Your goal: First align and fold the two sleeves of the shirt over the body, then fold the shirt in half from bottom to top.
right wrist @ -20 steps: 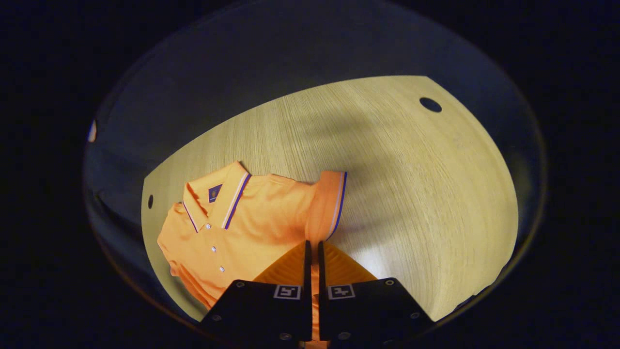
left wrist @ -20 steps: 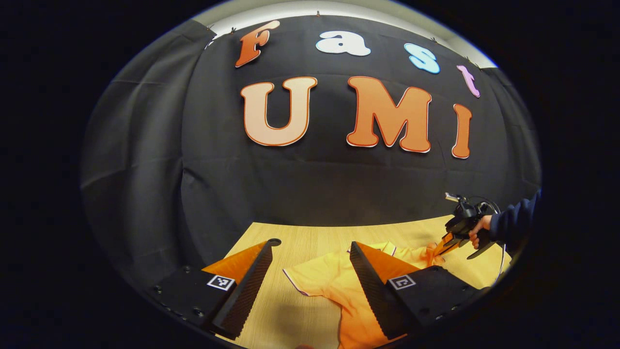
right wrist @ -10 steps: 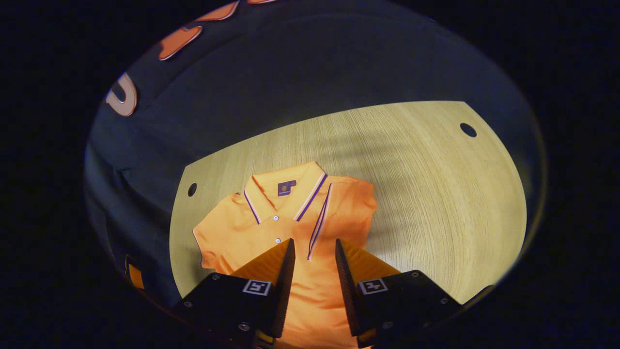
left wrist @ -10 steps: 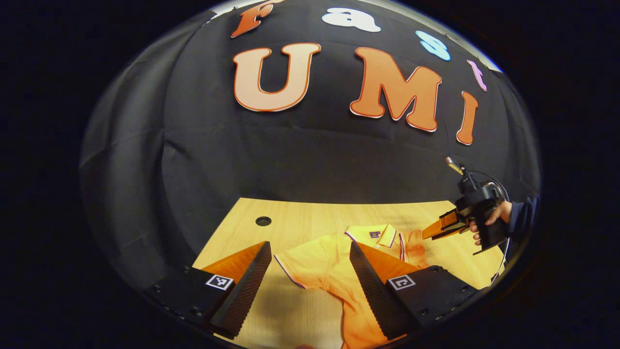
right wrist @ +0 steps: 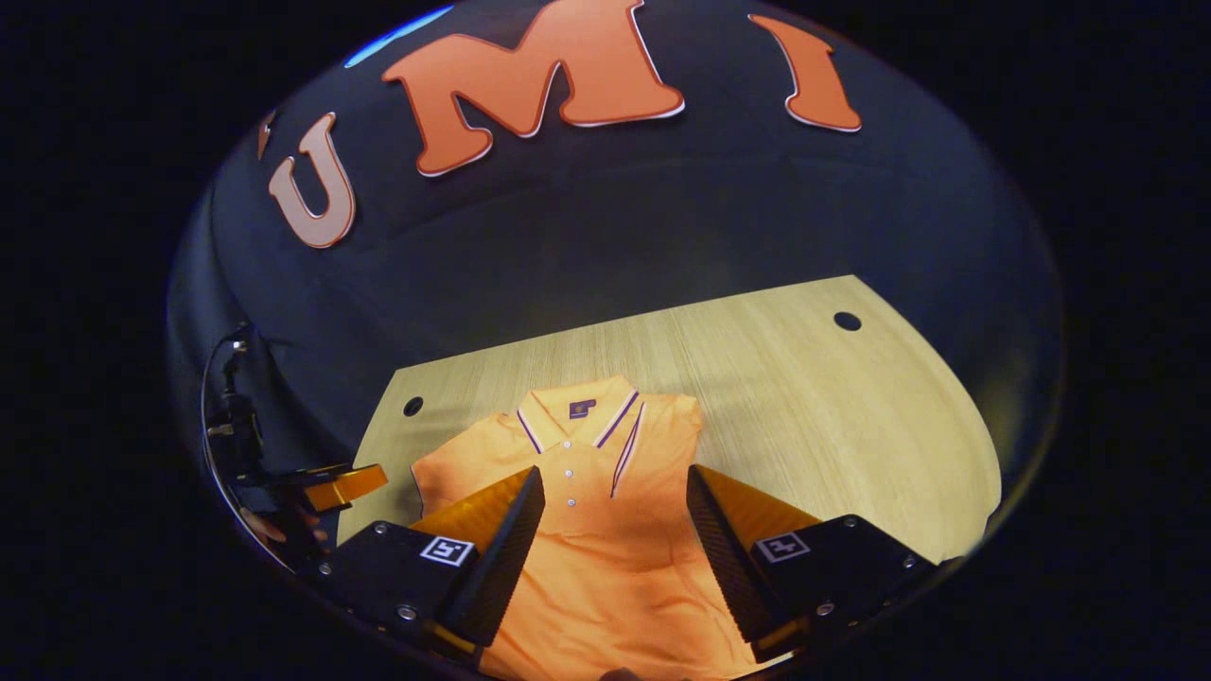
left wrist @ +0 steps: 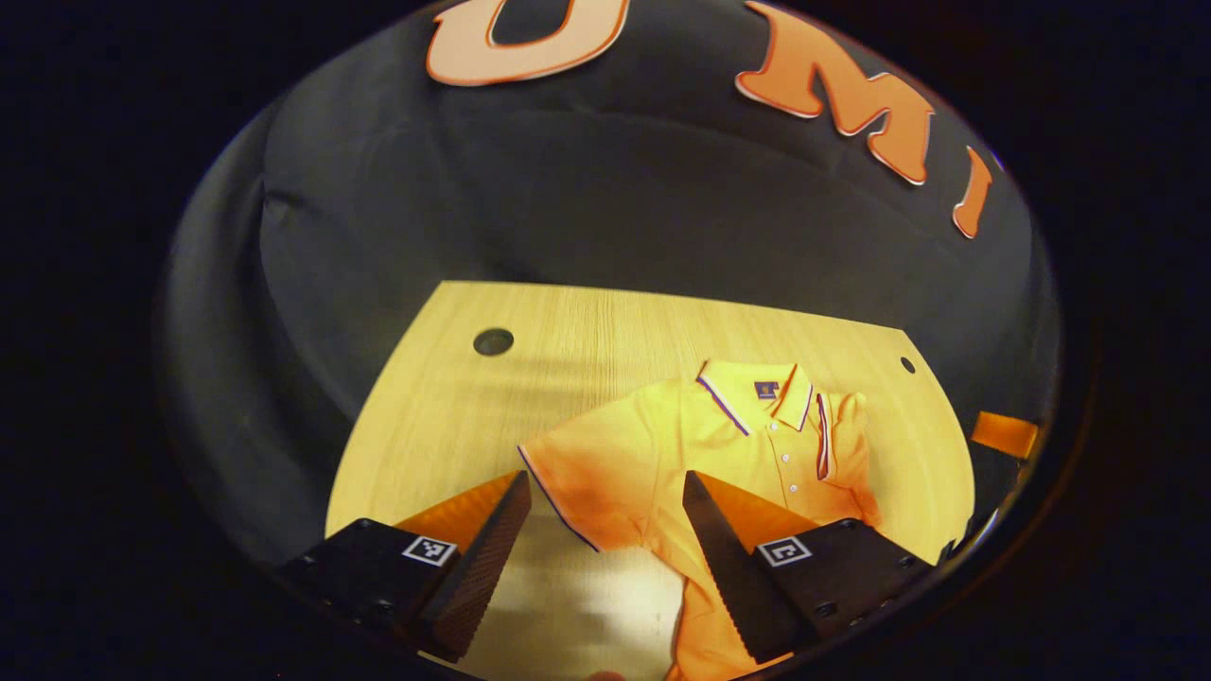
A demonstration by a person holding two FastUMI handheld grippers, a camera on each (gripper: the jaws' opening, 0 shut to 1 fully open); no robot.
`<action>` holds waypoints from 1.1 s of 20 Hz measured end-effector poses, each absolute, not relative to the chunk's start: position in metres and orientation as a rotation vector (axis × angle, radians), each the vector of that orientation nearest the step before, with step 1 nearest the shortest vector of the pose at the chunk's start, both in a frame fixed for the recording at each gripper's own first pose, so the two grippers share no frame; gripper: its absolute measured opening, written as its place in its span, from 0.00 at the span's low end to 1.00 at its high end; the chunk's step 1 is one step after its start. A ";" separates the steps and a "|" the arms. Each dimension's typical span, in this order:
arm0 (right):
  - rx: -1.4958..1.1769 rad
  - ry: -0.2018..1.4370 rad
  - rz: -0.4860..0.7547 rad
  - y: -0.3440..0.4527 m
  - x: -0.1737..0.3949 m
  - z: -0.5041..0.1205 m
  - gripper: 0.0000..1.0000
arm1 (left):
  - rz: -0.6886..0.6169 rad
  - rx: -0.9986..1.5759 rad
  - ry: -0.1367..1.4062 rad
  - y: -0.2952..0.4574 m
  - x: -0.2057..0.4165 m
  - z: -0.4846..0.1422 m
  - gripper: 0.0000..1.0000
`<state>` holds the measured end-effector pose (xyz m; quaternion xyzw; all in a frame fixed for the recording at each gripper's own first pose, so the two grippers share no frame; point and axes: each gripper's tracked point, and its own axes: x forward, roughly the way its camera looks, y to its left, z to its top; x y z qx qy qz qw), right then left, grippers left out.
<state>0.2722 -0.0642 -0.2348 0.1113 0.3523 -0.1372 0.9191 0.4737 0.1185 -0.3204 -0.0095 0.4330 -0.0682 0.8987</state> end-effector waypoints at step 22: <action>0.133 0.496 -0.455 -0.124 0.190 -0.153 0.98 | -0.036 0.045 1.343 0.123 0.507 -0.427 0.98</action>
